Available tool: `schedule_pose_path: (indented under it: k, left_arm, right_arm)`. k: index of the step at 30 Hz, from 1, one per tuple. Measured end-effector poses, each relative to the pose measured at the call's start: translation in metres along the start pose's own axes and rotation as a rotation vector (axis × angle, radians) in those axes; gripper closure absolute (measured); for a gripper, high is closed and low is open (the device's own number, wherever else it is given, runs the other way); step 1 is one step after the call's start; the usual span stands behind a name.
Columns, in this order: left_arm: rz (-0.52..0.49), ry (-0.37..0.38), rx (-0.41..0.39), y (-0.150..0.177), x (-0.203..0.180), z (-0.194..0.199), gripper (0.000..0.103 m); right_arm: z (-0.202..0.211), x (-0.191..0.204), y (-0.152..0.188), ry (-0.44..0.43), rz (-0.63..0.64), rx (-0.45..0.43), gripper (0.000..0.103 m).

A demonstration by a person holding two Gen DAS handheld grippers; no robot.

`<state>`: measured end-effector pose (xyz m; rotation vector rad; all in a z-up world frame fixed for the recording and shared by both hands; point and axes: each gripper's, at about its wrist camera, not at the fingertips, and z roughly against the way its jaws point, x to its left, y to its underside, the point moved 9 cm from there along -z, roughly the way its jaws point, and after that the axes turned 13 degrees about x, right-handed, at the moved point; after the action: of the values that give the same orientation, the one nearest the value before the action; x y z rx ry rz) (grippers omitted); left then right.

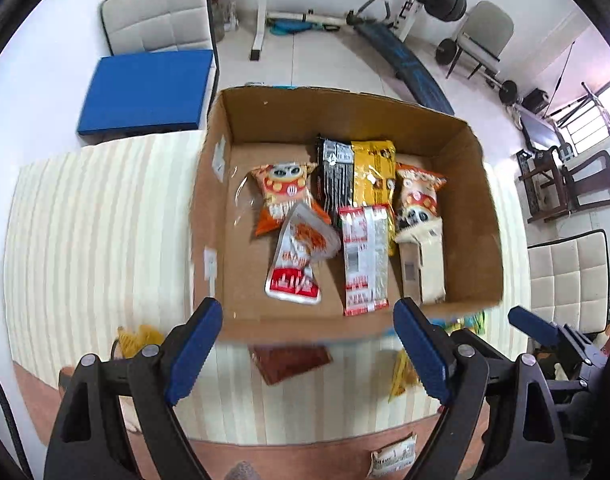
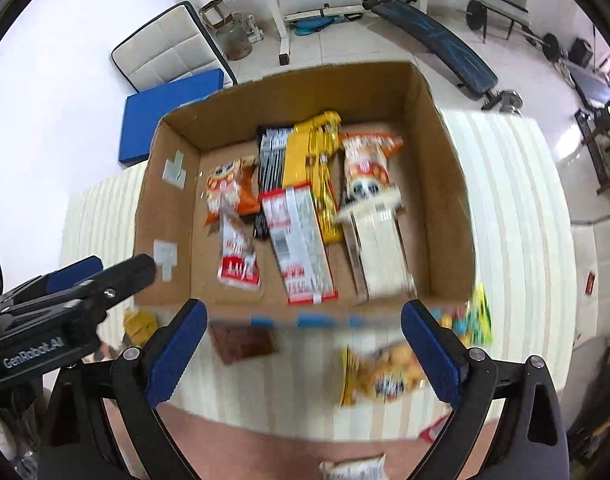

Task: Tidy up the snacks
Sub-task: 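Move both grippers back to the table while the right gripper grasps the white bread packet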

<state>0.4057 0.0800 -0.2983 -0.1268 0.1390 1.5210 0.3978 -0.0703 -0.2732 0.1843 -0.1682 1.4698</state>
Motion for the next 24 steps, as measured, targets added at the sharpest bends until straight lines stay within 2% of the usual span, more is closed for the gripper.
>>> schedule_pose_path:
  k: [3, 7, 9, 15, 19, 24]
  left_arm:
    - [0.020, 0.000, 0.011, 0.032, 0.002, -0.007, 0.015]
    - [0.040, -0.012, 0.073, 0.086, 0.006, -0.036, 0.015]
    - [0.047, -0.036, 0.123, 0.117, 0.010, -0.060, 0.015]
    - [0.084, -0.029, 0.306, 0.198, 0.018, -0.133, 0.015]
    - [0.089, -0.049, 0.367, 0.230, 0.022, -0.163, 0.015]
    - [0.075, -0.097, 0.369, 0.241, 0.026, -0.174, 0.015]
  right_arm:
    - [-0.006, -0.008, 0.035, -0.017, -0.018, 0.036, 0.003]
    - [-0.034, -0.024, 0.093, -0.005, -0.037, 0.123, 0.003]
    - [-0.057, -0.036, 0.126, 0.017, -0.048, 0.196, 0.003]
    - [-0.129, -0.070, 0.213, 0.064, -0.079, 0.404, 0.003]
    - [-0.162, -0.080, 0.240, 0.079, -0.097, 0.472, 0.003]
    - [-0.190, -0.081, 0.257, 0.143, -0.063, 0.515, 0.002]
